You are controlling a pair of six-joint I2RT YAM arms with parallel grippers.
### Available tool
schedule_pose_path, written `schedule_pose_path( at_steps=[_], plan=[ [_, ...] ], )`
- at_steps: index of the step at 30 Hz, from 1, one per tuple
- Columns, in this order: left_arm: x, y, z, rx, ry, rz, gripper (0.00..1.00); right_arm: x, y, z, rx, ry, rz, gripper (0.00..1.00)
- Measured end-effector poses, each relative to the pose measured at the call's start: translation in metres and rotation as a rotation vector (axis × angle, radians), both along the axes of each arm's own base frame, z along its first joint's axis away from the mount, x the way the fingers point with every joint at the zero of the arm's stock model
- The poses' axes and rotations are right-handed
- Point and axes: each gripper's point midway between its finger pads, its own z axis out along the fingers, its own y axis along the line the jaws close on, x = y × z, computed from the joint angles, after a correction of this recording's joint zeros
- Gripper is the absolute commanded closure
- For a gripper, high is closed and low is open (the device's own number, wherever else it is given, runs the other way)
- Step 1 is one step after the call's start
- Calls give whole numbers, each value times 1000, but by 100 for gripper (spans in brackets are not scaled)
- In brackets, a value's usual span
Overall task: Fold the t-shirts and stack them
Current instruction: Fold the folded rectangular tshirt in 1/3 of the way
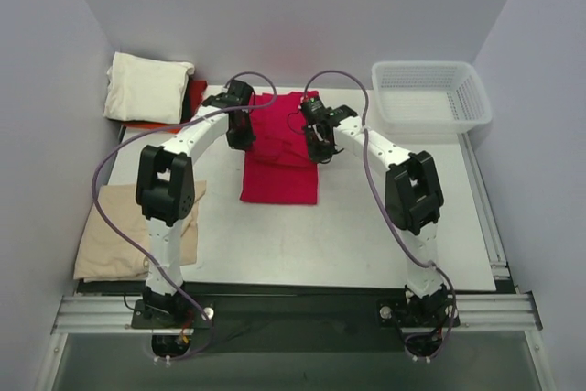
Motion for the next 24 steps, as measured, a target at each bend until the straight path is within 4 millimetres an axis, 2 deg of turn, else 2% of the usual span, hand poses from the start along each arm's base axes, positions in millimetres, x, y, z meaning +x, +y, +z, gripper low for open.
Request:
schedule_pose_path(
  at_steps=[6,10,11,13,14,15,17,18,24],
  plan=[
    [13,-2,-27,-23,48,-21,100,12,-2,-22,-5,35,-30,100],
    [30,-3,-39,-37,54,-30,100,31,-1,-28,6,31,-61,100],
    [34,-4,-41,-40,51,-30,100,37,-1,-29,12,25,-70,95],
    [44,-6,-42,-46,41,-31,70,48,-2,-28,25,12,-90,82],
    [48,-7,-42,-49,34,-30,64,54,-3,-28,30,6,-101,68],
    [51,-7,-42,-51,27,-29,54,57,-4,-28,35,2,-114,60],
    [52,-8,-42,-53,22,-23,48,63,-9,-26,35,-8,-129,49],
    [54,-7,-41,-52,17,-19,45,65,-12,-24,34,-13,-140,48],
    [66,-8,-31,-62,-69,8,45,79,-25,-18,34,-52,-200,47]
  ],
)
